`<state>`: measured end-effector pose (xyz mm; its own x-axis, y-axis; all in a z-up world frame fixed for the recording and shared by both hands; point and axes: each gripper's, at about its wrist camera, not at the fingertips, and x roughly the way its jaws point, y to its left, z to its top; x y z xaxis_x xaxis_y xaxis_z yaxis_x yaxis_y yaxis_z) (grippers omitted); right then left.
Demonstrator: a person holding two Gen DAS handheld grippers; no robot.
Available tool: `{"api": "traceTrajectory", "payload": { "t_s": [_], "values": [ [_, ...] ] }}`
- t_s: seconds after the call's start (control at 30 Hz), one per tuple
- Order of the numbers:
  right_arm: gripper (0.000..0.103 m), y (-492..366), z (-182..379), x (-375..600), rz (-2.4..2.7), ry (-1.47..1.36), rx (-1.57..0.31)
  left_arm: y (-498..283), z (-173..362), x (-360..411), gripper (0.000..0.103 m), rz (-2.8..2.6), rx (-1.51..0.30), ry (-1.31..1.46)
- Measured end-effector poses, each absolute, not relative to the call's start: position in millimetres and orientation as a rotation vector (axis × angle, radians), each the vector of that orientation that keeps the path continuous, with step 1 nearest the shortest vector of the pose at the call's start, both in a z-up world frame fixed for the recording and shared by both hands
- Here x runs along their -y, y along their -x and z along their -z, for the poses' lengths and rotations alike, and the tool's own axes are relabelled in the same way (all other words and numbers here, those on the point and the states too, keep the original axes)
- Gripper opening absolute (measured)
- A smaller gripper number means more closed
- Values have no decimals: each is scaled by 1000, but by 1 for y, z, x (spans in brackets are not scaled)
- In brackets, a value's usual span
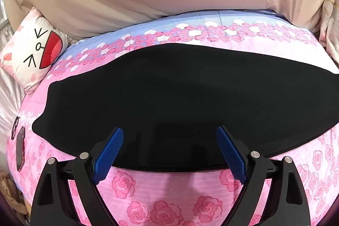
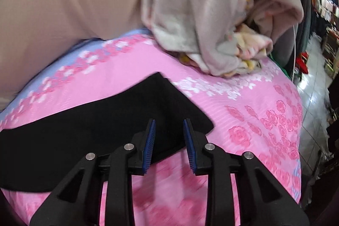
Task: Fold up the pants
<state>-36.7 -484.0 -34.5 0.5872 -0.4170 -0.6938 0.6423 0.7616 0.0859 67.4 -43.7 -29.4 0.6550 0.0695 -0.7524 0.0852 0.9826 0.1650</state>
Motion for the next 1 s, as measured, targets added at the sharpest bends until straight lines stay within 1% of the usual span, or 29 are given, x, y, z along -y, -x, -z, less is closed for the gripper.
{"api": "traceTrajectory", "payload": {
  "t_s": [0.1,0.27,0.3,0.33,0.37,0.4,0.5,0.57,0.63,0.73,1.0],
  "values": [
    [32,39,29,453,598,-326,-702,-66,28,41,87,11,-852,-181],
    [33,41,25,412,526,-339,-693,-63,23,38,87,24,-833,-166],
    [39,41,24,405,511,-341,-688,-62,22,38,87,25,-830,-162],
    [53,38,24,397,493,-336,-690,-62,21,38,87,27,-828,-160],
    [59,36,23,391,483,-326,-690,-61,20,39,87,29,-825,-158],
    [61,33,22,385,477,-311,-685,-61,19,39,87,30,-822,-156],
    [61,23,24,369,450,-267,-699,-60,17,41,87,32,-815,-156],
    [64,19,28,368,439,-272,-705,-60,16,43,87,31,-816,-158],
    [76,20,32,374,463,-280,-712,-59,15,43,87,28,-817,-161],
    [84,34,37,396,524,-315,-698,-59,15,44,87,24,-817,-165],
    [84,75,52,481,648,-460,-689,-61,16,65,87,37,-827,-188]
  ]
}}
